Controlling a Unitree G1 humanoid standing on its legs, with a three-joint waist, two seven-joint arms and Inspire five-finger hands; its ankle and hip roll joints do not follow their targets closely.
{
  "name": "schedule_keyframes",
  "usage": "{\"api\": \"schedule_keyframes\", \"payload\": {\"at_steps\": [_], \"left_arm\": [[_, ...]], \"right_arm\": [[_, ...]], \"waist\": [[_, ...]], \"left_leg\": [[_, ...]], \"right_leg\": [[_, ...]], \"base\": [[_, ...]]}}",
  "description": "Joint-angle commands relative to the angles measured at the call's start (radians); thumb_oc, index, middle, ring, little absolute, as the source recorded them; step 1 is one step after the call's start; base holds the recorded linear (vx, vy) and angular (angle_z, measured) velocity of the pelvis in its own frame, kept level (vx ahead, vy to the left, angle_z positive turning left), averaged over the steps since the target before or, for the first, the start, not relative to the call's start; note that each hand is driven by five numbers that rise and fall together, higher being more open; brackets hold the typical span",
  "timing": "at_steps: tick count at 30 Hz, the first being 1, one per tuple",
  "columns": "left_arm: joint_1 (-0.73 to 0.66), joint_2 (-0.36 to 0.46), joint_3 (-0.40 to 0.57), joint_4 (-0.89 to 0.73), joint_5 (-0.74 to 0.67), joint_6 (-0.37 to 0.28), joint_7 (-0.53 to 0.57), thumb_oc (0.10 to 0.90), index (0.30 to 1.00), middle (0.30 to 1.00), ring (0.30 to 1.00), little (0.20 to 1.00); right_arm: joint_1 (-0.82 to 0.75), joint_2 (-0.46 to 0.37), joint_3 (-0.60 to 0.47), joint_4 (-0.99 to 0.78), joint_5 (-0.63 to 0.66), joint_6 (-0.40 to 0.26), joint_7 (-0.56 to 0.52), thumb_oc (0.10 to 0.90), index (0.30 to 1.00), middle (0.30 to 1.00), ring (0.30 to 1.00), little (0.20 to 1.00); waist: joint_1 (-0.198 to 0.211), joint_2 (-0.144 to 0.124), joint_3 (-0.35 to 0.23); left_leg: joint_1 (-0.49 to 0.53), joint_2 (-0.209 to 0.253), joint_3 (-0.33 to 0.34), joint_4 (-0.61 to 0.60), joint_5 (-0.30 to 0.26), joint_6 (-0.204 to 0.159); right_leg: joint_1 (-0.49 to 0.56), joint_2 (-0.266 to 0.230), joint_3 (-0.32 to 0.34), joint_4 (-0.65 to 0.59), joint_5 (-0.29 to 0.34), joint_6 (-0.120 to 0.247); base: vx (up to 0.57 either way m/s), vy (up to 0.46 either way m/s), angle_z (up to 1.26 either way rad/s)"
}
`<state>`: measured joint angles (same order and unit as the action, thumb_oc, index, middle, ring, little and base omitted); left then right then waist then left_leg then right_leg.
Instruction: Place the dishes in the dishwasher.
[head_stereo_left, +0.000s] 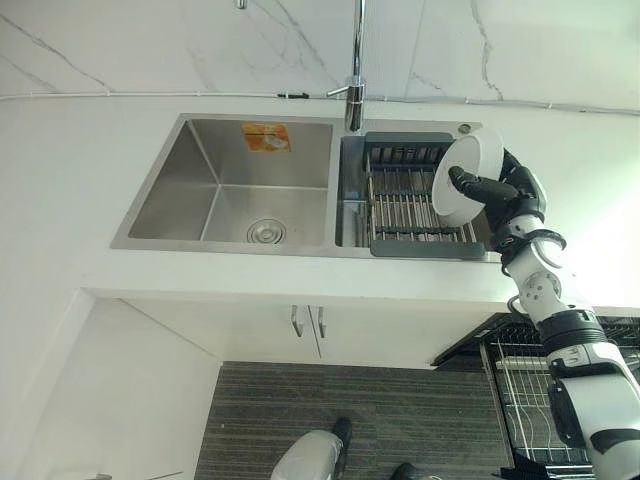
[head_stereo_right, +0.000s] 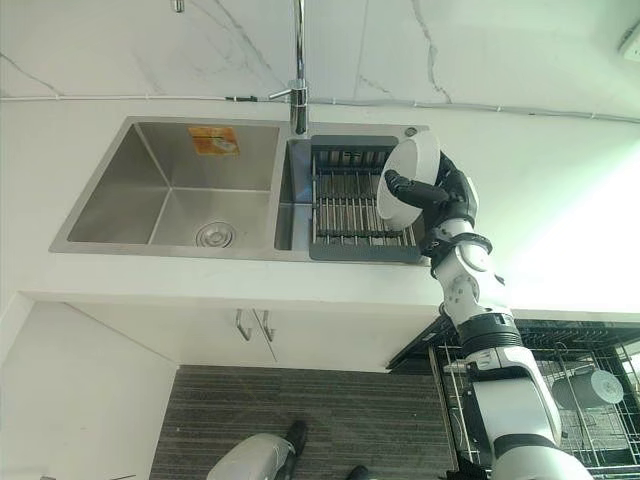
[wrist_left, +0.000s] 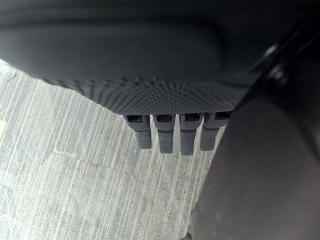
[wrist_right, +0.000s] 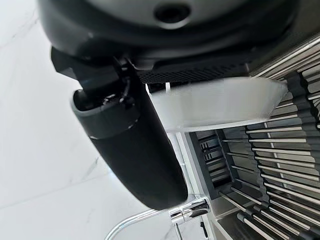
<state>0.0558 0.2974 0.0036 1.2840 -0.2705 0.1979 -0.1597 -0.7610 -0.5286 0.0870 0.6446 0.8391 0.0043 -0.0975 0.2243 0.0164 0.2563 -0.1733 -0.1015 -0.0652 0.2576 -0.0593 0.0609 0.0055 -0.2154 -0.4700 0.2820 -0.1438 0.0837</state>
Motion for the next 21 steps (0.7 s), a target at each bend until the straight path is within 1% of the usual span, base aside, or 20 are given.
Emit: {"api": "schedule_keyframes", "payload": {"at_steps": [1, 5, 8, 12, 18, 21], "left_arm": [[0.046, 0.062, -0.044, 0.012, -0.014, 0.024, 0.016, 0.800, 0.900, 0.900, 0.900, 0.900], [0.041, 0.064, -0.043, 0.013, -0.008, 0.018, 0.016, 0.800, 0.900, 0.900, 0.900, 0.900], [0.041, 0.062, -0.046, 0.014, -0.006, 0.018, 0.016, 0.800, 0.900, 0.900, 0.900, 0.900], [0.044, 0.053, -0.053, 0.016, -0.004, 0.018, 0.019, 0.800, 0.900, 0.900, 0.900, 0.900], [0.034, 0.052, -0.054, 0.016, -0.004, 0.031, 0.021, 0.800, 0.900, 0.900, 0.900, 0.900], [0.041, 0.050, -0.061, 0.013, -0.016, 0.033, 0.025, 0.800, 0.900, 0.900, 0.900, 0.900]], "right_arm": [[-0.103, -0.033, 0.021, -0.004, 0.035, -0.112, 0.021, 0.400, 0.300, 0.300, 0.300, 0.300], [-0.101, -0.034, 0.022, 0.001, 0.031, -0.119, 0.024, 0.400, 0.300, 0.300, 0.300, 0.300], [-0.097, -0.029, 0.016, -0.002, 0.041, -0.128, -0.023, 0.400, 0.300, 0.300, 0.300, 0.300], [-0.086, -0.022, 0.003, -0.008, 0.018, -0.113, -0.026, 0.400, 0.300, 0.300, 0.300, 0.300], [-0.073, -0.024, 0.000, -0.011, 0.007, -0.122, -0.040, 0.400, 0.300, 0.300, 0.300, 0.300], [-0.064, -0.022, -0.002, -0.022, 0.017, -0.136, -0.020, 0.400, 0.300, 0.300, 0.300, 0.300]], "waist": [[0.012, 0.014, -0.068], [0.012, 0.015, -0.067], [0.010, 0.017, -0.067], [0.007, 0.022, -0.069], [0.006, 0.014, -0.074], [0.003, 0.012, -0.074]], "left_leg": [[-0.015, 0.070, 0.059, 0.042, -0.152, -0.066], [-0.021, 0.067, 0.056, 0.042, -0.150, -0.067], [-0.020, 0.067, 0.056, 0.042, -0.150, -0.068], [-0.018, 0.066, 0.057, 0.042, -0.152, -0.068], [-0.015, 0.070, 0.063, 0.042, -0.155, -0.067], [-0.009, 0.075, 0.069, 0.042, -0.157, -0.066]], "right_leg": [[-0.031, -0.027, 0.112, 0.018, -0.071, 0.069], [-0.034, -0.029, 0.109, 0.018, -0.069, 0.071], [-0.033, -0.030, 0.108, 0.018, -0.069, 0.068], [-0.031, -0.034, 0.105, 0.018, -0.070, 0.069], [-0.031, -0.036, 0.102, 0.018, -0.069, 0.073], [-0.029, -0.035, 0.103, 0.018, -0.067, 0.074]], "base": [[-0.05, -0.002, 0.02], [-0.01, 0.000, 0.01], [0.00, 0.000, 0.00], [0.00, 0.026, 0.01], [0.00, 0.000, 0.00], [0.00, 0.000, 0.00]]}}
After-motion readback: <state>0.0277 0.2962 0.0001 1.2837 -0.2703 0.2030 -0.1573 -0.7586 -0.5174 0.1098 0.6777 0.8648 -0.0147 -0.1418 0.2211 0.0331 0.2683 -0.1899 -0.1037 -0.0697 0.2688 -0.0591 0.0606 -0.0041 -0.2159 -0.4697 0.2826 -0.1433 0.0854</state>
